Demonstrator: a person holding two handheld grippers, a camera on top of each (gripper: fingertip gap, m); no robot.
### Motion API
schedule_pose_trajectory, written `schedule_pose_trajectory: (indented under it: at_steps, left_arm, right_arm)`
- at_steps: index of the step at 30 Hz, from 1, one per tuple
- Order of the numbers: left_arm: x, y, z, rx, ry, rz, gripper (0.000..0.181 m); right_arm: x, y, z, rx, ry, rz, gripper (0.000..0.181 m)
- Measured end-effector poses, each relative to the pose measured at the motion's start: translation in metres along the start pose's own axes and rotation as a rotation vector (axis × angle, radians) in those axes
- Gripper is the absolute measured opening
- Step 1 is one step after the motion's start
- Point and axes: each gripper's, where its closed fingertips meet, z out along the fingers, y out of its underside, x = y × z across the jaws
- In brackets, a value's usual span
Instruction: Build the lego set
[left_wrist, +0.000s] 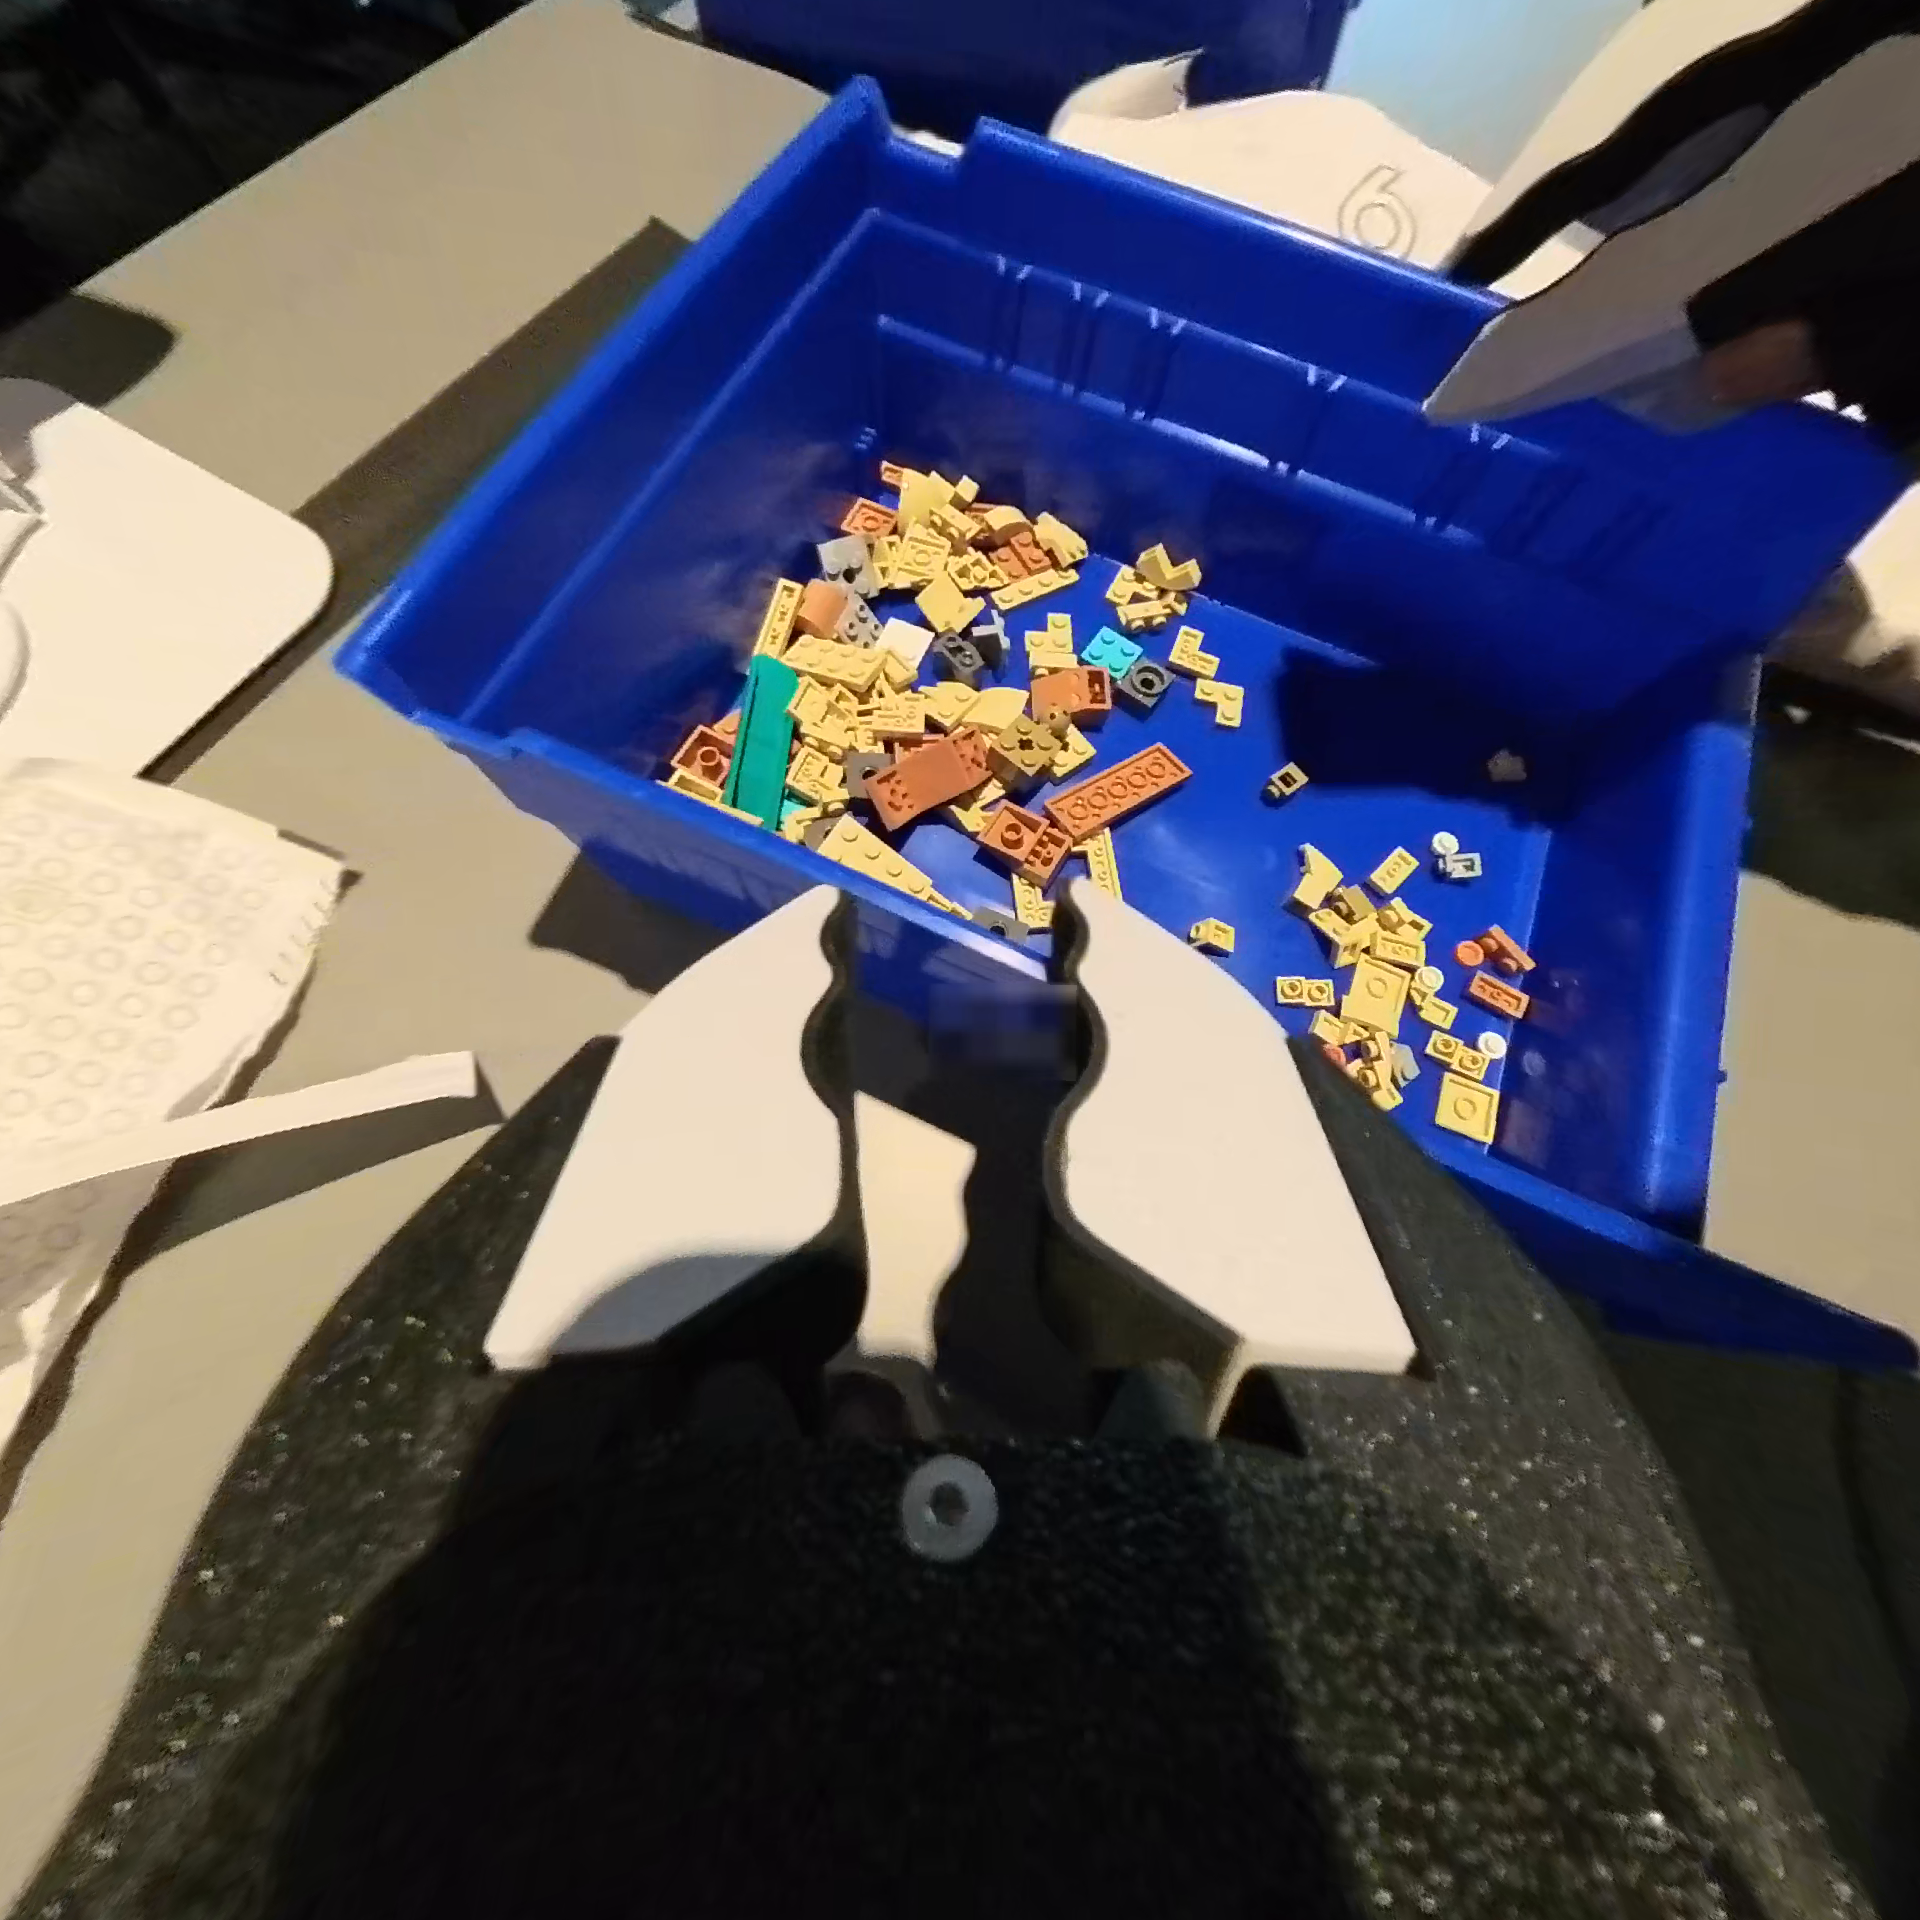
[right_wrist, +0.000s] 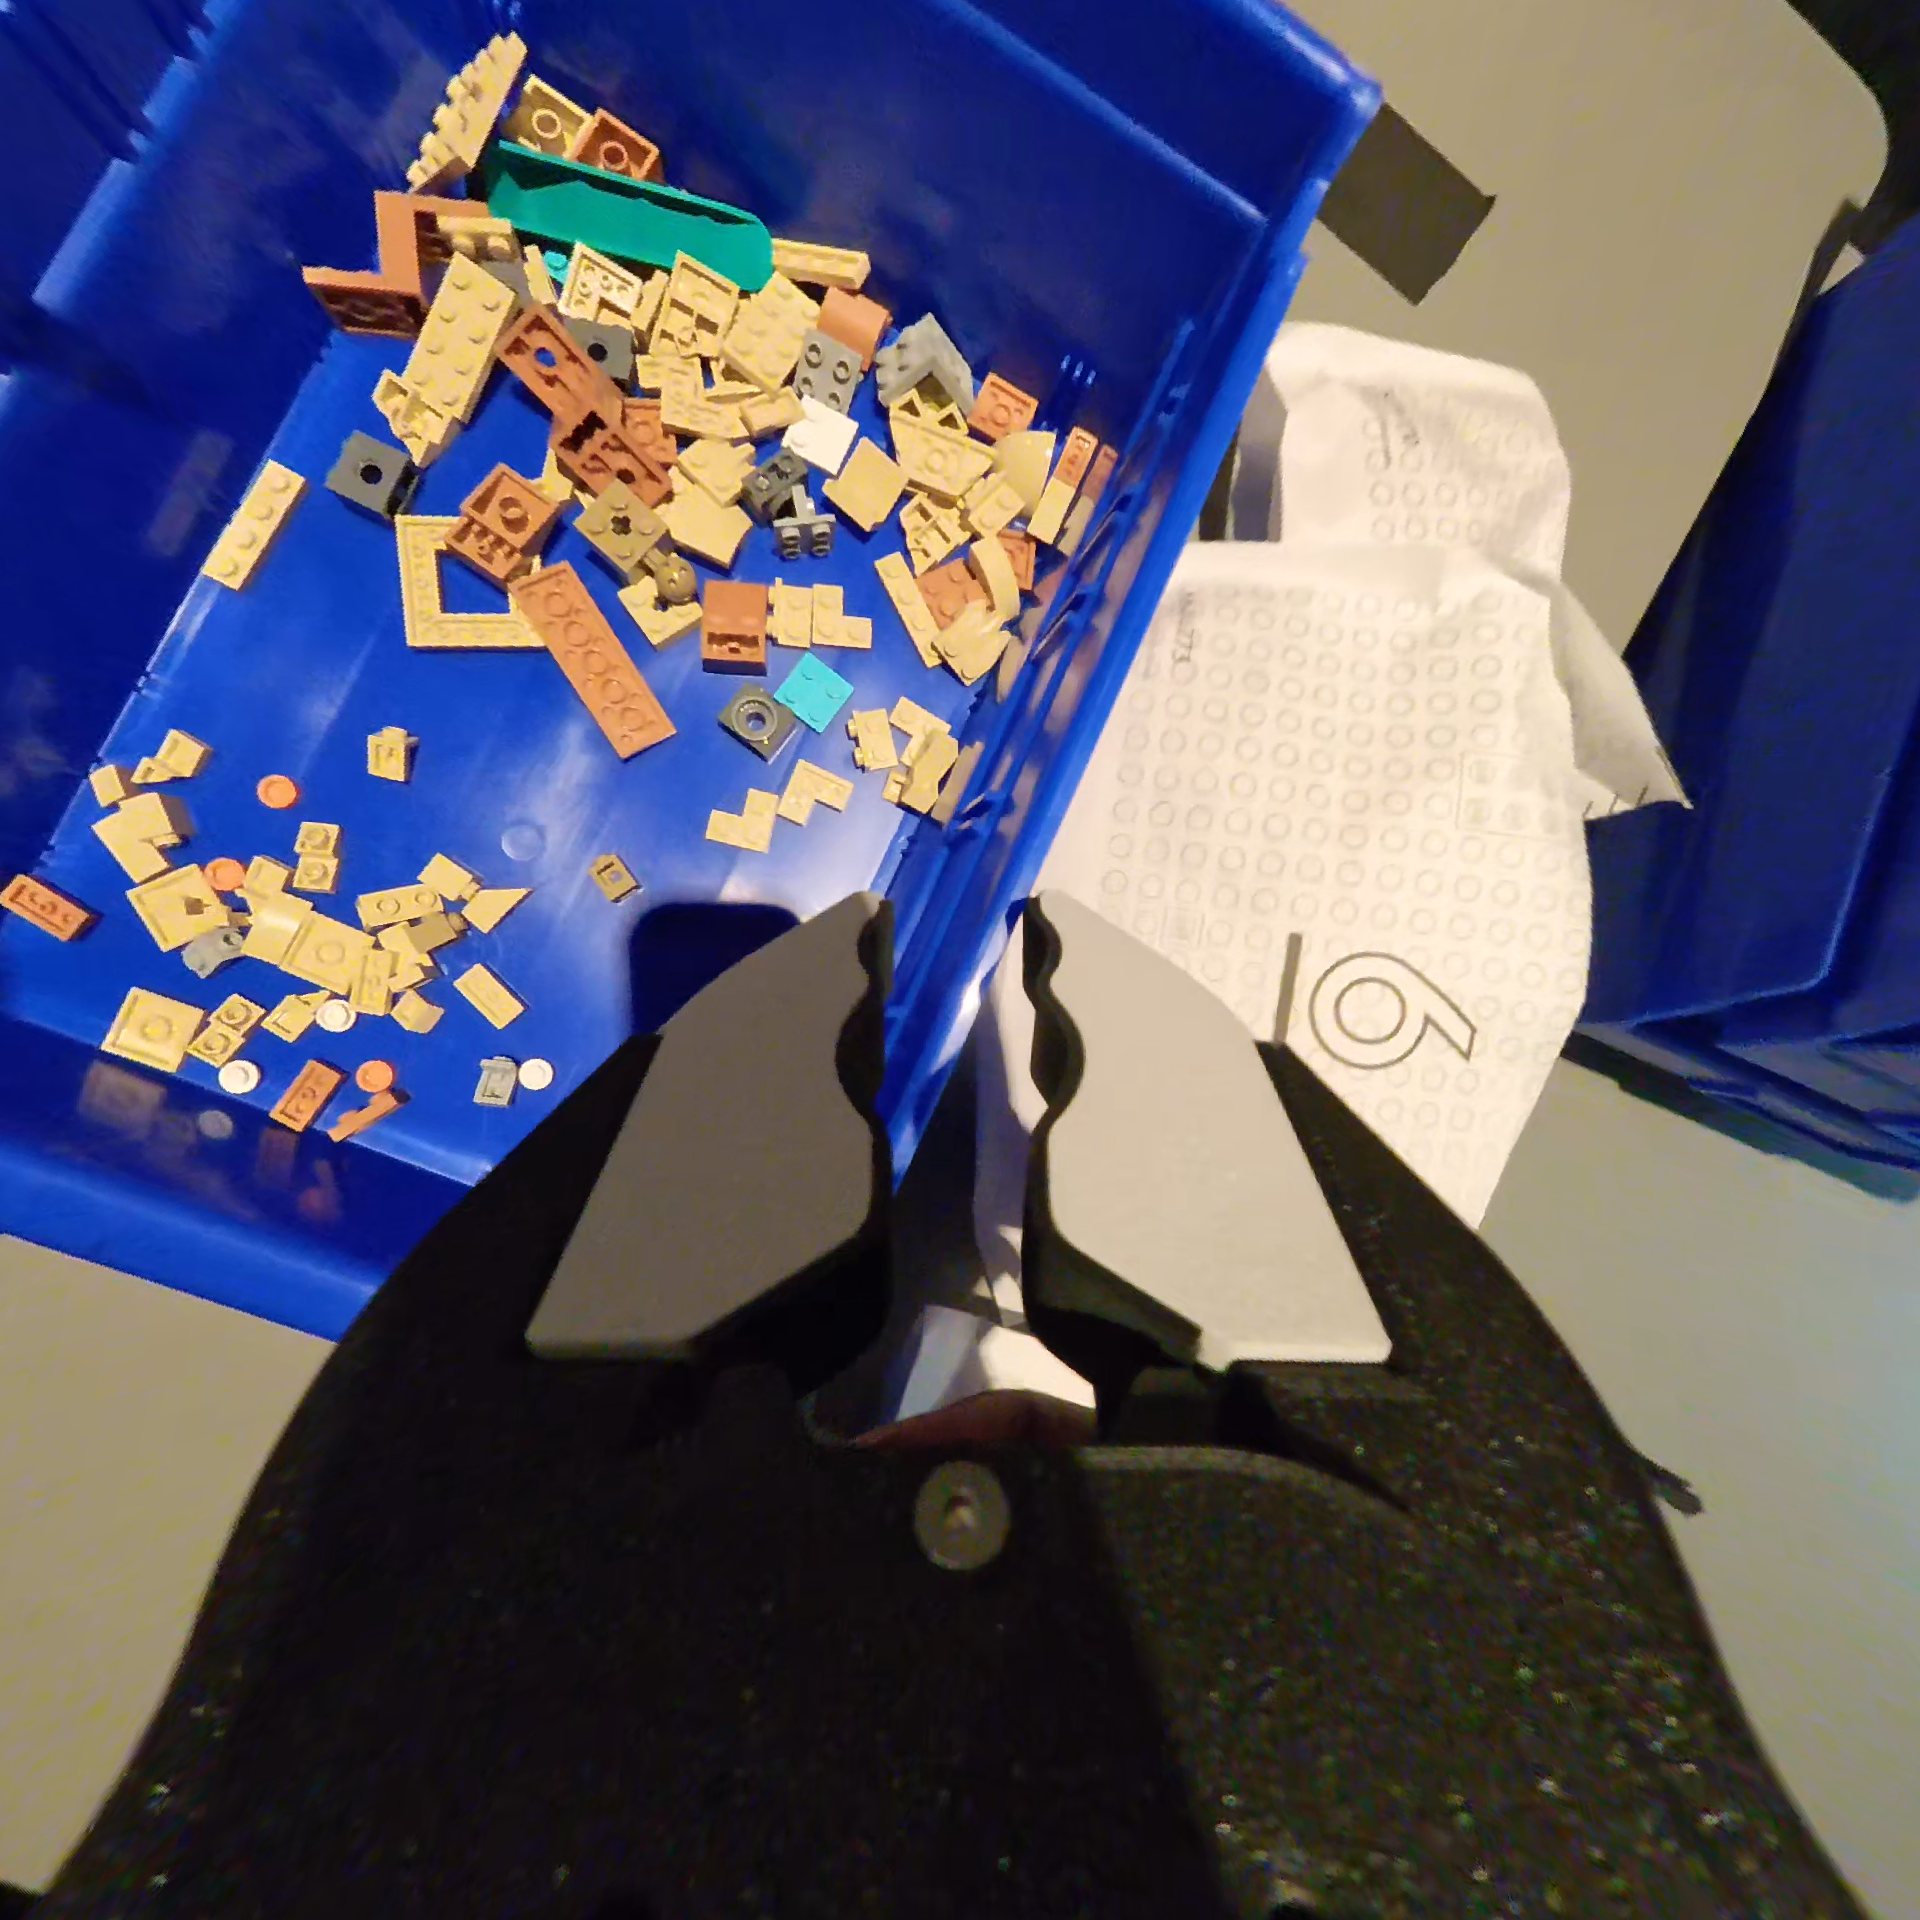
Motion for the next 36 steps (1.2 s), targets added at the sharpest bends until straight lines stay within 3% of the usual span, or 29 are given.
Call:
schedule_pose_trajectory:
  at_steps: [10, 16, 21, 36]
  left_arm:
    - [-0.006, -0.002, -0.005, -0.074, -0.022, 0.141, 0.041]
    - [-0.023, -0.029, -0.024, -0.029, -0.104, 0.202, 0.040]
    - [-0.034, -0.042, -0.033, 0.003, -0.131, 0.198, 0.040]
    - [-0.039, -0.038, -0.036, 0.008, -0.122, 0.191, 0.039]
  right_arm:
    - [0.008, -0.019, -0.019, 0.094, 0.022, -0.034, 0.023]
    - [-0.009, -0.043, -0.029, 0.183, -0.028, -0.086, 0.025]
    - [-0.027, -0.056, -0.027, 0.223, -0.082, -0.113, 0.025]
    - [-0.053, -0.082, -0.007, 0.226, -0.145, -0.164, 0.027]
